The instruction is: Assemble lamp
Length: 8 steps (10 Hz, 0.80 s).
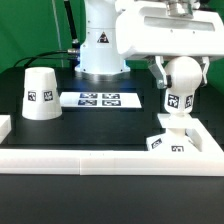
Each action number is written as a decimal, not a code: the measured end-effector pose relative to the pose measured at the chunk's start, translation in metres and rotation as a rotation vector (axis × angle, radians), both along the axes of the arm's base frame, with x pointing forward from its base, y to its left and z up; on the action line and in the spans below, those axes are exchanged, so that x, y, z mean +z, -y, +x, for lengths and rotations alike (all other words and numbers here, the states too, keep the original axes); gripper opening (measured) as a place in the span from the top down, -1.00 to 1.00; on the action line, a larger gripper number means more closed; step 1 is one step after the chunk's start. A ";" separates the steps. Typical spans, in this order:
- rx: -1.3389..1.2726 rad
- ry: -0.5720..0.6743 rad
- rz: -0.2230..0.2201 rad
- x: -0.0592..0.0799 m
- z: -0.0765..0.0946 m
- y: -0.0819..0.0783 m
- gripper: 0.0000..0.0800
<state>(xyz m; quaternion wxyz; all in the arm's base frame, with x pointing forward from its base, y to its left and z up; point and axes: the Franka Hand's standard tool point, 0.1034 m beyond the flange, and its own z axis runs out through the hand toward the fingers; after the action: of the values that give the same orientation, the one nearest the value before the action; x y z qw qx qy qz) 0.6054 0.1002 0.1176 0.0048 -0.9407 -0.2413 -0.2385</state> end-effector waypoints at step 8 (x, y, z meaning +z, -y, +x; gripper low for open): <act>-0.007 0.036 0.001 -0.006 0.001 0.001 -0.44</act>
Offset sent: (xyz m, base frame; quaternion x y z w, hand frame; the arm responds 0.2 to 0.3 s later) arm -0.0061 0.0027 -0.0129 0.0036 0.0084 0.0090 0.9999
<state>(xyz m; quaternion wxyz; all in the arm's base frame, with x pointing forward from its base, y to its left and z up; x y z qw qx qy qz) 0.6065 0.0993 0.1119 0.0002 -0.9370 -0.2381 -0.2555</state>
